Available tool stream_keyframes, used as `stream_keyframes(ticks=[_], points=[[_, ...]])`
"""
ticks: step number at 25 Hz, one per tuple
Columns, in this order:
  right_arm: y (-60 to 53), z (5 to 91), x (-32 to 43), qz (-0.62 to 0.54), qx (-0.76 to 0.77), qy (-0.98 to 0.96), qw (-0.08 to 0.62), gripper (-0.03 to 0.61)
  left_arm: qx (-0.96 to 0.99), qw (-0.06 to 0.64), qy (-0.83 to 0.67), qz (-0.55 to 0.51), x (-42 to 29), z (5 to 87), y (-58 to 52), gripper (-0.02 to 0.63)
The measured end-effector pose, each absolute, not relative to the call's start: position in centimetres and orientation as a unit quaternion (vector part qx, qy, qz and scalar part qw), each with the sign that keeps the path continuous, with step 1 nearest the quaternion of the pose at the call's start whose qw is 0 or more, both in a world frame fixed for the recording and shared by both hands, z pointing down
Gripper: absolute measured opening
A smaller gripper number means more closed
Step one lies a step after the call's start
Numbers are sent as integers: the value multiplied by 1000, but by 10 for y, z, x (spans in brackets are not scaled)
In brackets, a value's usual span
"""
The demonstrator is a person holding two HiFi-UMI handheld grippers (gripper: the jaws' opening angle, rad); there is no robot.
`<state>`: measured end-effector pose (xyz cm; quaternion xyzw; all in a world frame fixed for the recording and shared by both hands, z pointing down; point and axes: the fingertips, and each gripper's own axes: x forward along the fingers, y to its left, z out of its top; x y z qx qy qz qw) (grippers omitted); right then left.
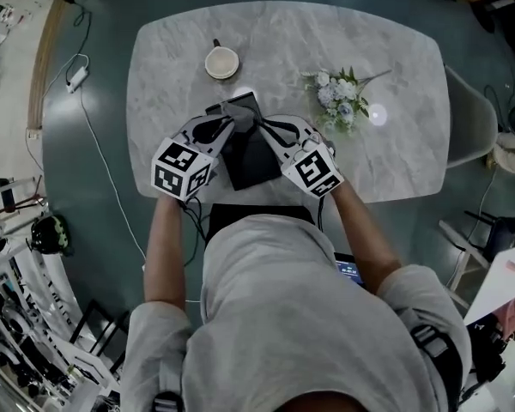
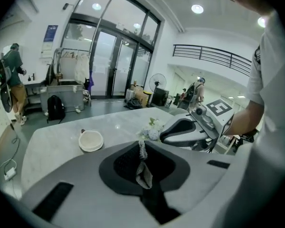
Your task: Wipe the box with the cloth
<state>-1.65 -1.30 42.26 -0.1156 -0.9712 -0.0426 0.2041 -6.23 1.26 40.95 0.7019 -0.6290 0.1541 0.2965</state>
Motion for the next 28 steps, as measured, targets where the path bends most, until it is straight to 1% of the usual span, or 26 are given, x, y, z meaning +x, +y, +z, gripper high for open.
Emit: stream_keyframes(ticks=[5,13,19,23,28], points=[[-14,444,-9,3,-55,-967,250,34,679,297,-660,123,-102,402,20,41],[-16,471,-12,60,53,-952,297,34,718,288,-626,103,-157,419,-16,41],[-14,489,4,86,159,-922,342,34,785,291,-522,164,-145,462,-62,41],[-8,493,19,102,220,-902,357,34,799,314,-476,193,-134,494,-73,41],[6,493,25,122,262,-887,360,34,805,352,-437,196,-120,517,-71,41]])
